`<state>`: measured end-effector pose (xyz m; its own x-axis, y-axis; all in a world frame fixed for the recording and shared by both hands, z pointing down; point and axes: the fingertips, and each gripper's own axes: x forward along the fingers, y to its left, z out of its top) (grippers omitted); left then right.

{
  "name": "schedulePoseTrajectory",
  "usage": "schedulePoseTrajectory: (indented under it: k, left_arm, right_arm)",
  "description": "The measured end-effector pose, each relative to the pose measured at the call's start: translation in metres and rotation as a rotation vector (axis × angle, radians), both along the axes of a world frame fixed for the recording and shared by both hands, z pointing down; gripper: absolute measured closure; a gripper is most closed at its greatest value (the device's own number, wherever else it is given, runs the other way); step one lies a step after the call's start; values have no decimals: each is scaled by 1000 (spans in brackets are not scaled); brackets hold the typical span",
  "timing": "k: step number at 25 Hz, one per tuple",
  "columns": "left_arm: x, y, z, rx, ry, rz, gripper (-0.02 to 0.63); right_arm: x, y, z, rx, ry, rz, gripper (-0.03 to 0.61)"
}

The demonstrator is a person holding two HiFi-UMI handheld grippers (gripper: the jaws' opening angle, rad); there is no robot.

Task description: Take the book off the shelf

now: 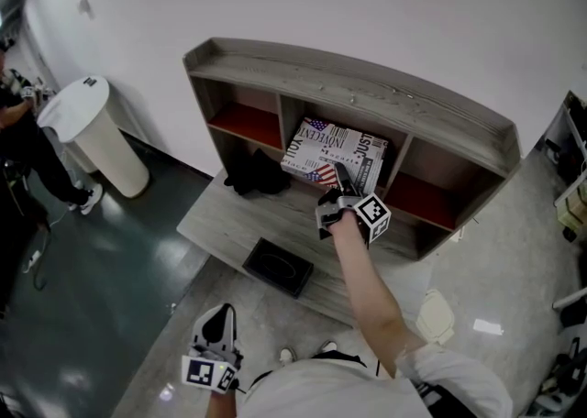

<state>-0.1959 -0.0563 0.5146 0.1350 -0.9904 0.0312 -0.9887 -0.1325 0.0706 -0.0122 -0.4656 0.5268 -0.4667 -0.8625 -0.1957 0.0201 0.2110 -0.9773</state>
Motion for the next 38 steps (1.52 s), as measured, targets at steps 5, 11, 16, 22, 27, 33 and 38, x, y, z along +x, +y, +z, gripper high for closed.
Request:
schedulePoseTrajectory:
  k: [5, 11, 16, 22, 27, 33, 38]
  left_arm:
    - [2, -3, 1, 4, 11, 31, 597]
    - [11, -9, 0, 10, 11, 82, 597]
    - [13, -7, 0, 8, 10, 108, 597]
    - [12, -2, 2, -3, 11, 118, 597]
    - [6, 5, 7, -6, 20, 118, 597]
    - [4, 4, 6, 10, 33, 134, 597]
    - [9, 0, 4, 19, 35, 171, 597]
  right_arm:
    - [5, 16, -3, 18, 10, -3, 410]
    - [16, 28, -1, 35, 23, -6, 408]
    - [21, 34, -3, 42, 37, -7, 400]
    - [19, 45, -1, 51, 37, -5, 400]
    - [15, 54, -3, 67, 27, -10, 403]
    - [15, 71, -9, 102, 46, -21, 413]
    - [17, 80, -16, 114, 64, -31, 413]
